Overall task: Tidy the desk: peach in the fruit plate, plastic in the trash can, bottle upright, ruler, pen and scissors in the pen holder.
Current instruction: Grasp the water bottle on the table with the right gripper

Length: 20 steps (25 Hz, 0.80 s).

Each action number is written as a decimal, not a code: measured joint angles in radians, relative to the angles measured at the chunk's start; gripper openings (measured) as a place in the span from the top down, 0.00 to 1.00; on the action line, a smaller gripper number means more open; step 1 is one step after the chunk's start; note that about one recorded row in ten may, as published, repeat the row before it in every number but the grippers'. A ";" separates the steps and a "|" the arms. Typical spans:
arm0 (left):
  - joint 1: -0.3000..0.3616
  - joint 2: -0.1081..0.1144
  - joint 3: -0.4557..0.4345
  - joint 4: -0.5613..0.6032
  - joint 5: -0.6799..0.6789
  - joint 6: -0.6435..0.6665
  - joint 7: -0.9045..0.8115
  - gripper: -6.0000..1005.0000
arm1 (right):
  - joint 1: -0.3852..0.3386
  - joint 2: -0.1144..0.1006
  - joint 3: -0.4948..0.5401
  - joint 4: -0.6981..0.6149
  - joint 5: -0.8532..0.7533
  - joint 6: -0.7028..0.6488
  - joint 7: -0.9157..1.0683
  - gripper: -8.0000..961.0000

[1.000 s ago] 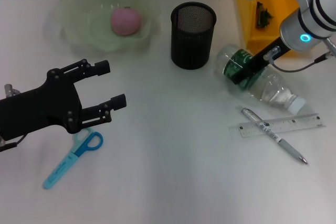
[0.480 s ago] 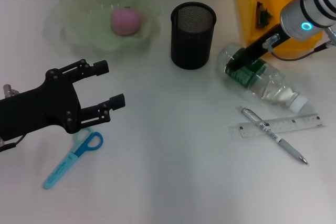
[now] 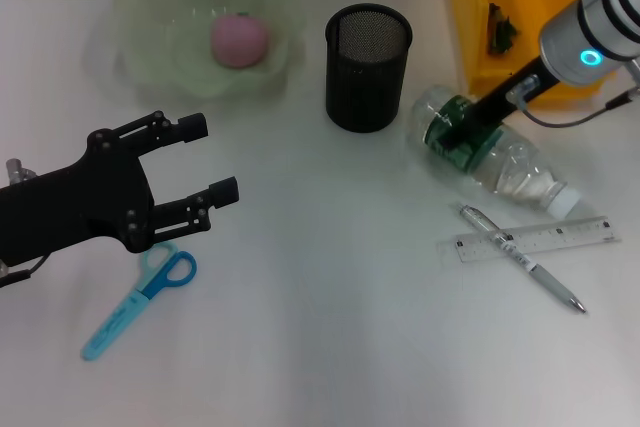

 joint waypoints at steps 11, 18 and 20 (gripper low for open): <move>0.000 0.001 -0.001 0.000 0.000 -0.008 0.000 0.22 | -0.048 -0.002 -0.001 -0.100 -0.064 -0.102 0.057 0.14; 0.000 0.000 0.007 0.000 0.000 -0.022 0.000 0.22 | -0.065 0.001 -0.003 -0.102 -0.061 -0.155 0.077 0.14; 0.000 0.001 0.006 0.000 0.000 -0.023 0.000 0.22 | -0.068 0.001 -0.003 -0.102 -0.060 -0.161 0.081 0.14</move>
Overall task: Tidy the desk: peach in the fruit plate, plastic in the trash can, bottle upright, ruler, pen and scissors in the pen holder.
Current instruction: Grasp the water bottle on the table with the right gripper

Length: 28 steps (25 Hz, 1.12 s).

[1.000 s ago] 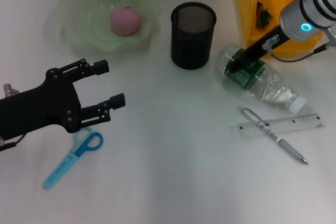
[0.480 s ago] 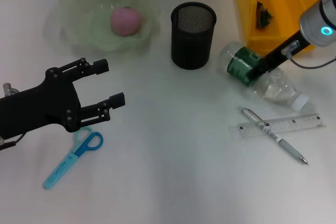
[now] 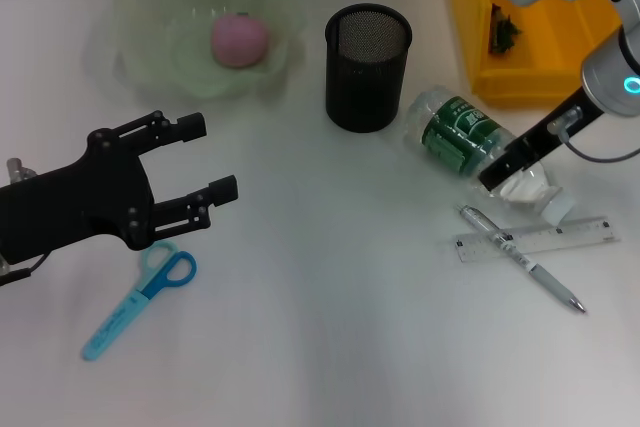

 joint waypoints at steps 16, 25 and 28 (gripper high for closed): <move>-0.004 0.000 -0.003 0.000 0.000 -0.016 0.000 0.22 | -0.018 -0.003 0.000 -0.045 -0.015 -0.076 0.044 0.14; -0.008 0.000 -0.007 0.000 0.000 -0.019 0.000 0.22 | -0.016 -0.003 -0.002 -0.031 -0.017 -0.068 0.045 0.14; -0.011 0.000 -0.007 0.000 0.000 -0.019 0.000 0.22 | -0.016 -0.002 -0.005 -0.029 -0.014 -0.066 0.045 0.14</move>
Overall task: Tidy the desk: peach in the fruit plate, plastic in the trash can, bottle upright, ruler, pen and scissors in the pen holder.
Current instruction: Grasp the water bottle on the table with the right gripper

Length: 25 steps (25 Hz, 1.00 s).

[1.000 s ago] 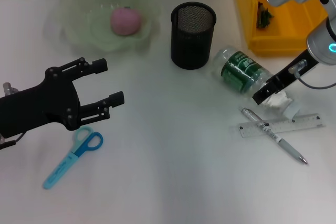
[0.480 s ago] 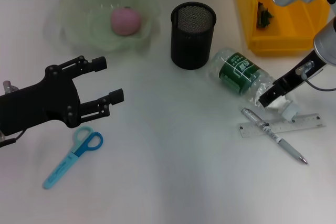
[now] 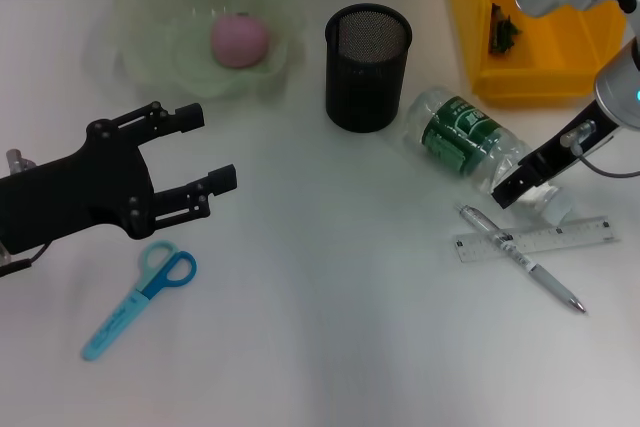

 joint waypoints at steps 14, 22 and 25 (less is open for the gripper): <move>-0.004 0.000 0.000 0.000 0.000 -0.006 0.000 0.22 | 0.004 0.000 -0.010 0.027 0.002 0.002 0.001 0.21; -0.004 0.000 0.000 0.000 0.000 -0.008 0.000 0.22 | 0.004 0.000 -0.010 0.027 -0.001 0.002 -0.001 0.37; -0.004 0.000 0.000 0.000 0.000 -0.009 0.000 0.22 | 0.004 0.000 -0.010 0.027 -0.003 -0.002 0.000 0.37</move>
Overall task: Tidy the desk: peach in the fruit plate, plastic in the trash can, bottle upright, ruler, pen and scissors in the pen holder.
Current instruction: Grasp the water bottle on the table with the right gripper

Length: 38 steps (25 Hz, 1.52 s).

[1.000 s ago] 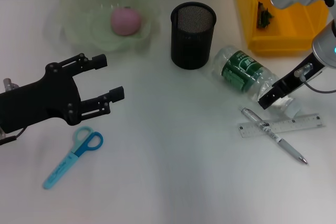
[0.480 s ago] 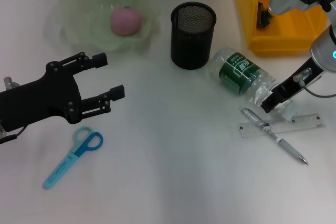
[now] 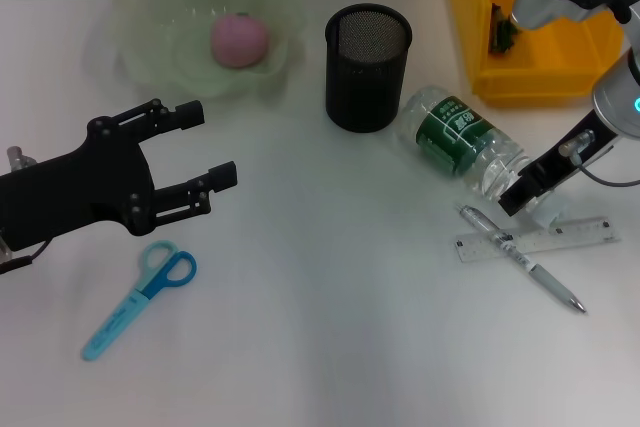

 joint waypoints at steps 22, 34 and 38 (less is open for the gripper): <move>0.002 0.000 0.000 0.000 0.000 -0.002 0.000 0.22 | -0.004 -0.002 -0.023 0.000 0.004 -0.003 -0.025 0.53; 0.001 0.000 0.000 0.000 0.000 -0.002 0.002 0.22 | -0.083 -0.003 -0.035 -0.235 0.050 -0.085 -0.041 0.53; 0.000 0.000 0.000 0.000 0.000 -0.002 0.011 0.22 | -0.103 -0.004 -0.032 -0.311 0.057 -0.116 -0.044 0.53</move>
